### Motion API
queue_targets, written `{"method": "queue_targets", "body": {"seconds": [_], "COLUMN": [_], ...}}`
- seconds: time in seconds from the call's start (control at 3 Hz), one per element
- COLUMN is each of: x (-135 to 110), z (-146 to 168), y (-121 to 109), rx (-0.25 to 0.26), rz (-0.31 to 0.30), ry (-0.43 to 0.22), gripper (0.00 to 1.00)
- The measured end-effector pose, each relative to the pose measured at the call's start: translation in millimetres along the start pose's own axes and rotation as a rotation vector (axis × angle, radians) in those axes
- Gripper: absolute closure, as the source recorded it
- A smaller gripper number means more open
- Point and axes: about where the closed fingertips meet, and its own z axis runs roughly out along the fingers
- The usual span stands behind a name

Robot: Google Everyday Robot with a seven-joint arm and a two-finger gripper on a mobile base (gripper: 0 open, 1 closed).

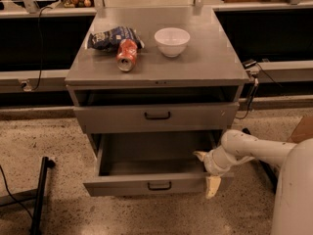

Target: Open middle drawer

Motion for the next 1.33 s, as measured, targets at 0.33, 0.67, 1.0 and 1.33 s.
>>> {"method": "queue_targets", "body": {"seconds": [0.33,0.67,1.0,1.33], "x": [0,-7,-15,-26], "z": [0,-8,-25,-50], "y": [1,-2,-18,-37], "rx": [-0.002,-0.006,-0.003,0.019], "rz": [0.0,0.005,0.024,0.021], "ry": [-0.001,0.028,0.057,0.055], "gripper": [0.0,0.0,0.18,0.43]}}
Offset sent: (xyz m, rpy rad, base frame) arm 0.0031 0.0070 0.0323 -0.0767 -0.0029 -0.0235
